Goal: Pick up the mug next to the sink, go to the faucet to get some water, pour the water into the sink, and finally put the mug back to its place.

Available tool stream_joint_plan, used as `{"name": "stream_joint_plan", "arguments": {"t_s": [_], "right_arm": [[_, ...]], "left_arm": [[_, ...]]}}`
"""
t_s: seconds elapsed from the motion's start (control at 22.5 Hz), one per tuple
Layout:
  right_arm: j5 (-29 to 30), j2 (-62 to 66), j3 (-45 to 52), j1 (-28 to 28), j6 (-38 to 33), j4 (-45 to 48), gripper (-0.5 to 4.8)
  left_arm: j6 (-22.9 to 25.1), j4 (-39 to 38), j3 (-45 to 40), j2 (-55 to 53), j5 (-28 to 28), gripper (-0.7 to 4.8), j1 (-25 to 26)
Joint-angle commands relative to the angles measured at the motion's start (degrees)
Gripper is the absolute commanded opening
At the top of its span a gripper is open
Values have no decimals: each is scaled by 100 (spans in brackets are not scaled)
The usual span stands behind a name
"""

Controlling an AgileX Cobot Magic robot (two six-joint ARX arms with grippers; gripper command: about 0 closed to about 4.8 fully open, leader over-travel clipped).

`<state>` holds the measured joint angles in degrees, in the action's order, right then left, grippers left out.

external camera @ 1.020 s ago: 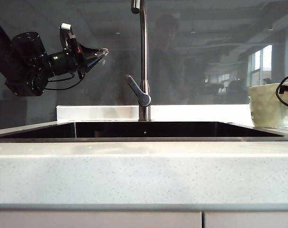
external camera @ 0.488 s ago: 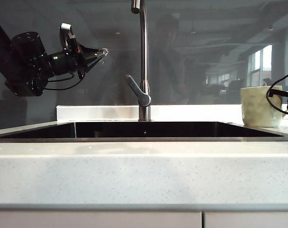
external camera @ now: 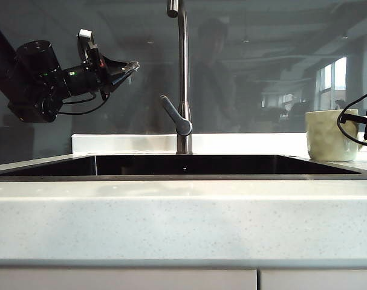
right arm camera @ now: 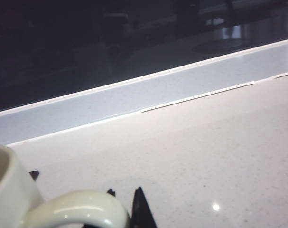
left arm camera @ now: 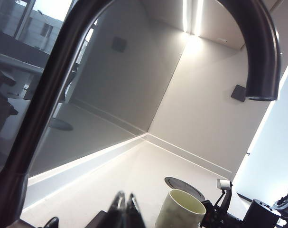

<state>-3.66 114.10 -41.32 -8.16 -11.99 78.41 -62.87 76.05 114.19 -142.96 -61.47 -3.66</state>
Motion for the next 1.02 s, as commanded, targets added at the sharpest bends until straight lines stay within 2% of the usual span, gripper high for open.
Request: {"name": "stream_joint_plan", "arguments": {"t_s": [0.04,0.13,0.44,0.62,1.02], "right_arm": [[-70,-46,-35,2,-22,195,42],[-70,-46,-35,2,-22,140,63],[-48,-46,-28,4,-22,72,69],[-50,-46,-13,-2,-22,70,144],[-68,-57,199,-11,-24,221,149]], "left_arm": [[-17,101,13,61,-31,-5,2],[-17,101,13,61,-28,-6,2],[-15,101,13,61,-28,-5,0],[-15,101,13,61,-26,-5,0],[-15,101,13,61,-28,-5,0]]}}
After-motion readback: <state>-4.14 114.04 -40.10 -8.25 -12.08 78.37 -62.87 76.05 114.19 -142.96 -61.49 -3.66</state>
